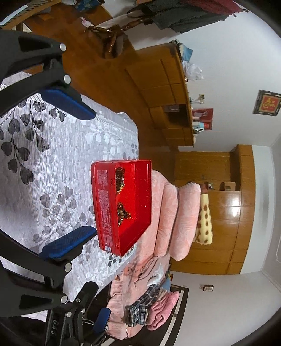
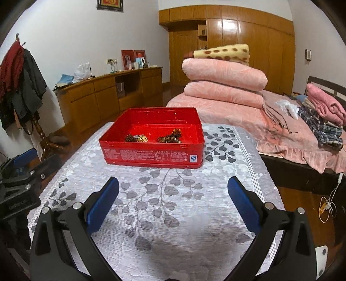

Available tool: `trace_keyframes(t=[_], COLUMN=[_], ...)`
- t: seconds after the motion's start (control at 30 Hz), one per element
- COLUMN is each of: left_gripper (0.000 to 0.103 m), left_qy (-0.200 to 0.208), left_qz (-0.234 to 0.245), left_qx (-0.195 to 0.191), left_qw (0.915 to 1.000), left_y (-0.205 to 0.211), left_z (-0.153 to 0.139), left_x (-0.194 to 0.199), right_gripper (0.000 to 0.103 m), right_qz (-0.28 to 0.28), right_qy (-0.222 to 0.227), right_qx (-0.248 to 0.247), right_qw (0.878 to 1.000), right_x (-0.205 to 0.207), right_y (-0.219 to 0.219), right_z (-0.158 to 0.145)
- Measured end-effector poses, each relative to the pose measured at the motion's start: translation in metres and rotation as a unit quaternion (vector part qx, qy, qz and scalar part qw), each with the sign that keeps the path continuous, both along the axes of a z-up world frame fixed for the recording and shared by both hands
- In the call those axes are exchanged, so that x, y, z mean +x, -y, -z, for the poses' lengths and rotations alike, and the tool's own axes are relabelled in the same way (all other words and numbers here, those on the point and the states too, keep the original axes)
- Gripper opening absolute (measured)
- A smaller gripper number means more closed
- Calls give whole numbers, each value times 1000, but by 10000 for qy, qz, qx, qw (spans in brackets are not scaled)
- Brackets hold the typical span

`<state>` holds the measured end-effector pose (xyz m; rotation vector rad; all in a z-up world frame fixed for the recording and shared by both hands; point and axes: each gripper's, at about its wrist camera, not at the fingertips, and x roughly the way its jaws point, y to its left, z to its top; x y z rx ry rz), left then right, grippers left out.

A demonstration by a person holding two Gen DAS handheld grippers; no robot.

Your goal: Organize jewelry

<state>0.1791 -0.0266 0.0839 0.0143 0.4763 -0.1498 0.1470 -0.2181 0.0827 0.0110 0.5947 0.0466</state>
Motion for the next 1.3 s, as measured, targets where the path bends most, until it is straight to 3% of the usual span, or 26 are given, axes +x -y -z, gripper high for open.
trace_keyframes(t=[0.53,1.3], left_gripper=[96,96], left_qy=[612,1169], left_qz=[-60,-31], left_qx=[-6,-136], left_qw=[9981,9930], left_y=[-1,-4], left_z=[-21,-47], left_x=[-34,-61], right_gripper=[97,97], right_qz=[-175,-170], right_qy=[590,1227], right_qx=[66,52], right_qw=[9981,9923], right_x=[-31,-58], right_y=[-8,-6], right_z=[-28,-53])
